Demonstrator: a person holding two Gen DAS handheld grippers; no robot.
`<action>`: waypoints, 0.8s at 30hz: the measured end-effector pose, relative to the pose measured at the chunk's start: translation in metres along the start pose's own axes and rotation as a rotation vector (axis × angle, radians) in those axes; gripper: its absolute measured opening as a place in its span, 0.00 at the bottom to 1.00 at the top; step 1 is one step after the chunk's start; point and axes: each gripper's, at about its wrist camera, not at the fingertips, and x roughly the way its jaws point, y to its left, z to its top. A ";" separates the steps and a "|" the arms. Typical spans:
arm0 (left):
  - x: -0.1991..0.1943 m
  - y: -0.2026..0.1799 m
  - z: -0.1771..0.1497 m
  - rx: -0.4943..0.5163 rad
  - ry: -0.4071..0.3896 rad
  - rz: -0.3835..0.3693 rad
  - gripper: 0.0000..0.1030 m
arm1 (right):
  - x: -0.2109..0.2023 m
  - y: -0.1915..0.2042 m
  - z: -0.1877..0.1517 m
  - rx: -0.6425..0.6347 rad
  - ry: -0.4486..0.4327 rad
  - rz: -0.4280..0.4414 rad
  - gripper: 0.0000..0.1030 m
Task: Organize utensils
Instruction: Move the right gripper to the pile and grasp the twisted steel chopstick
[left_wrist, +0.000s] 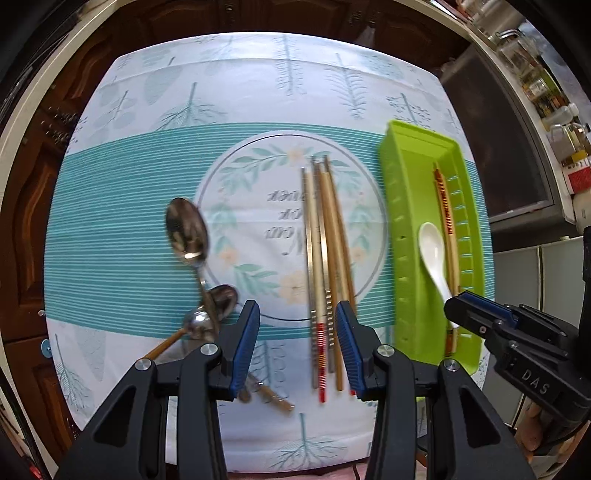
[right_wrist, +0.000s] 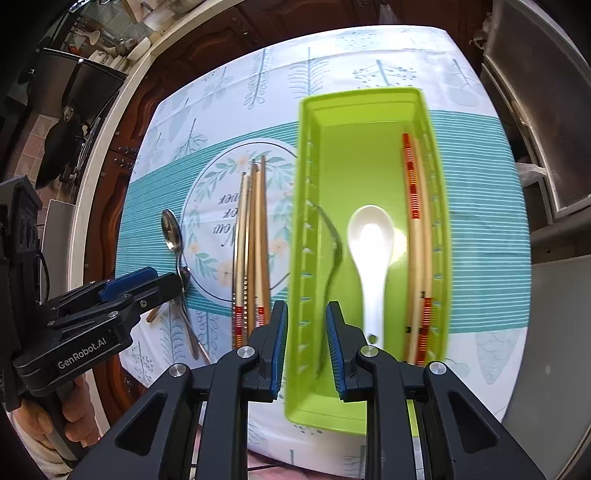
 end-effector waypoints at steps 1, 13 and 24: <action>0.000 0.007 -0.001 -0.005 0.003 0.003 0.40 | 0.002 0.006 0.001 -0.004 0.001 0.001 0.21; 0.022 0.019 0.000 0.104 0.044 -0.022 0.29 | 0.024 0.056 -0.001 -0.053 0.017 0.007 0.21; 0.032 0.036 0.008 0.140 0.061 -0.038 0.27 | 0.060 0.091 -0.021 -0.118 0.031 0.045 0.21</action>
